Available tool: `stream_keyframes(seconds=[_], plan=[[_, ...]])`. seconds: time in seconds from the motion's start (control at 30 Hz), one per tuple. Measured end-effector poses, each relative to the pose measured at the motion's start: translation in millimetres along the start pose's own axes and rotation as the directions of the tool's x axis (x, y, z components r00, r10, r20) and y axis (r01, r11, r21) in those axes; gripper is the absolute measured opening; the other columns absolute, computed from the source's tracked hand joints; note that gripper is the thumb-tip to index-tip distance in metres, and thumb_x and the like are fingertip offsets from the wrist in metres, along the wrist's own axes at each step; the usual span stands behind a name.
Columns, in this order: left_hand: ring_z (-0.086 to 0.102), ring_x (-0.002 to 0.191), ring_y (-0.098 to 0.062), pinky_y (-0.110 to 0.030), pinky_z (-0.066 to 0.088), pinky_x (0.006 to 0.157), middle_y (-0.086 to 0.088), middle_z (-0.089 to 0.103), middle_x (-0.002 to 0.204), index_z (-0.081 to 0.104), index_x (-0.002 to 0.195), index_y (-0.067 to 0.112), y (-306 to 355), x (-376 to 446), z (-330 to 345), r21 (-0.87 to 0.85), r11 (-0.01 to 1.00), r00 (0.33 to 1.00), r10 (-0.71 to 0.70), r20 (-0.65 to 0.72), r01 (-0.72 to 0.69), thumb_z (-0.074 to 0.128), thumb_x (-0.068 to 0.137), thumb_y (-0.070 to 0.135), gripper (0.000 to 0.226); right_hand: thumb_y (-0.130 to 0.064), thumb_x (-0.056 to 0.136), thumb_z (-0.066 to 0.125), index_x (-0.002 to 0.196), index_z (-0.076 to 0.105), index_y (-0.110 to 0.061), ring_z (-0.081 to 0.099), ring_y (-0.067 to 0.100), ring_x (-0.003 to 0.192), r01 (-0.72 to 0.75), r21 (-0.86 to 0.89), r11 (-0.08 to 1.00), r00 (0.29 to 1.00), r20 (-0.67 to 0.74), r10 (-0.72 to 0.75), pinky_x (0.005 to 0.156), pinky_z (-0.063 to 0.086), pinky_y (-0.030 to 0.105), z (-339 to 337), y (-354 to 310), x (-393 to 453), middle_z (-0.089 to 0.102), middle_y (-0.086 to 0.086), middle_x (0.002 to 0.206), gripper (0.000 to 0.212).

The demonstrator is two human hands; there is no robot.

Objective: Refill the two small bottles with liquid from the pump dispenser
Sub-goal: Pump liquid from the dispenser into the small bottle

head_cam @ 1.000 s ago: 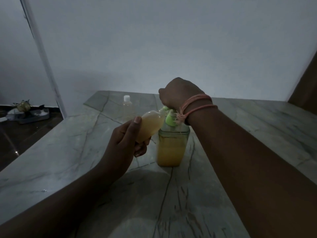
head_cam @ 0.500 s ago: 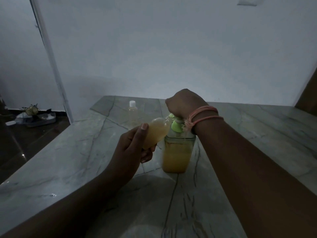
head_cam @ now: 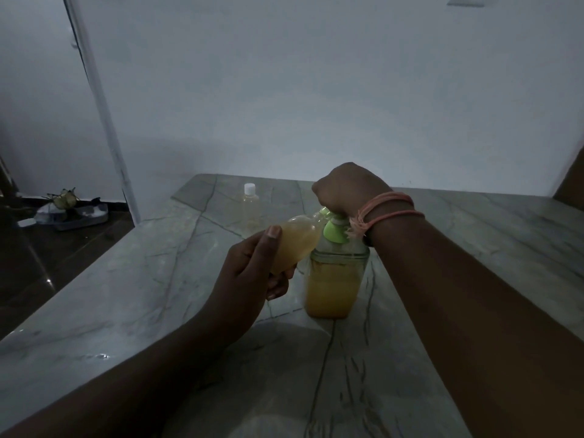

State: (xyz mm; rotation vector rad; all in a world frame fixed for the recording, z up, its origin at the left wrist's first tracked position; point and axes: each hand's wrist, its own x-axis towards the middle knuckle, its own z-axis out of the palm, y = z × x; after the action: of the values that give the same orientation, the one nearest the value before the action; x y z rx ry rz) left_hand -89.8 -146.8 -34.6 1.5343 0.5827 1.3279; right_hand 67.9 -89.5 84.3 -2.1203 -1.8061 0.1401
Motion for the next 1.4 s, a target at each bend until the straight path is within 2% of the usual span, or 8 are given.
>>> stream_keyframes(seconds=[0.17,0.33,0.5,0.77,0.9,1.07,1.17,1.4], plan=[[0.045,0.046,-0.011,-0.023,0.039,0.043,-0.001,0.057,0.058,0.059,0.101,0.005,3,-1,1,0.002,1.0,1.0,-0.003,0.0,0.003,0.046,0.093,0.049,0.047,-0.021,0.085,0.048,0.062,0.051,-0.012,0.051,0.021,0.063,-0.007,0.008,1.0,1.0,0.004,0.007,0.055,0.038,0.026,-7,-2,-6,0.054,0.005,0.068,0.024],[0.046,0.047,-0.01,-0.022,0.04,0.043,-0.001,0.058,0.06,0.06,0.104,0.007,1,0,0,0.032,0.999,1.0,0.004,-0.007,-0.004,0.043,0.098,0.043,0.04,-0.03,0.084,0.052,0.065,0.051,-0.015,0.057,0.024,0.071,-0.007,0.047,0.999,0.996,-0.09,0.011,0.064,0.042,0.028,-6,-2,-3,0.056,0.004,0.069,0.025],[0.046,0.047,-0.01,-0.022,0.04,0.044,-0.001,0.058,0.059,0.06,0.103,0.005,-2,0,-1,0.029,1.0,1.0,0.0,-0.009,0.001,0.041,0.1,0.039,0.039,-0.023,0.082,0.052,0.063,0.05,-0.013,0.055,0.026,0.07,-0.025,0.108,0.994,0.998,-0.049,0.03,0.057,0.039,0.027,1,1,-3,0.054,0.005,0.067,0.022],[0.046,0.047,-0.01,-0.022,0.04,0.043,0.0,0.058,0.06,0.061,0.102,0.007,-2,0,-1,0.026,1.0,1.0,0.001,-0.009,-0.001,0.041,0.101,0.04,0.038,-0.032,0.082,0.055,0.065,0.051,-0.016,0.056,0.024,0.065,-0.002,0.054,0.999,0.988,-0.153,0.01,0.06,0.041,0.029,-3,-2,-1,0.056,0.003,0.067,0.024],[0.045,0.047,-0.01,-0.022,0.039,0.043,-0.002,0.059,0.062,0.061,0.104,0.006,-5,1,-2,-0.016,1.0,1.0,-0.005,0.003,0.005,0.043,0.101,0.041,0.039,-0.024,0.087,0.051,0.063,0.044,-0.016,0.053,0.027,0.076,0.019,0.123,0.992,0.997,-0.071,-0.01,0.067,0.044,0.031,3,4,-3,0.054,0.007,0.078,0.026],[0.045,0.047,-0.01,-0.023,0.039,0.043,0.0,0.057,0.059,0.06,0.1,0.002,-2,-1,0,0.001,1.0,1.0,-0.001,0.005,0.001,0.041,0.101,0.04,0.042,-0.021,0.084,0.053,0.062,0.049,-0.012,0.052,0.023,0.063,-0.013,0.038,0.999,0.998,-0.061,0.015,0.06,0.041,0.028,-5,-2,-5,0.054,0.005,0.065,0.024],[0.044,0.047,-0.011,-0.023,0.038,0.043,-0.001,0.057,0.058,0.06,0.1,0.002,-1,-2,0,0.008,1.0,1.0,-0.001,0.002,0.001,0.041,0.101,0.04,0.043,-0.027,0.083,0.053,0.064,0.052,-0.014,0.058,0.025,0.069,-0.003,0.004,1.0,0.995,-0.095,0.003,0.065,0.045,0.029,-5,-3,-4,0.057,0.005,0.069,0.023],[0.046,0.046,-0.009,-0.022,0.039,0.043,-0.001,0.058,0.058,0.06,0.1,0.002,-3,0,0,0.007,1.0,1.0,-0.005,-0.008,0.005,0.042,0.1,0.04,0.042,-0.02,0.083,0.05,0.061,0.047,-0.011,0.048,0.022,0.06,-0.017,0.084,0.996,0.999,-0.036,0.02,0.049,0.033,0.026,0,0,-1,0.051,0.006,0.064,0.024]])
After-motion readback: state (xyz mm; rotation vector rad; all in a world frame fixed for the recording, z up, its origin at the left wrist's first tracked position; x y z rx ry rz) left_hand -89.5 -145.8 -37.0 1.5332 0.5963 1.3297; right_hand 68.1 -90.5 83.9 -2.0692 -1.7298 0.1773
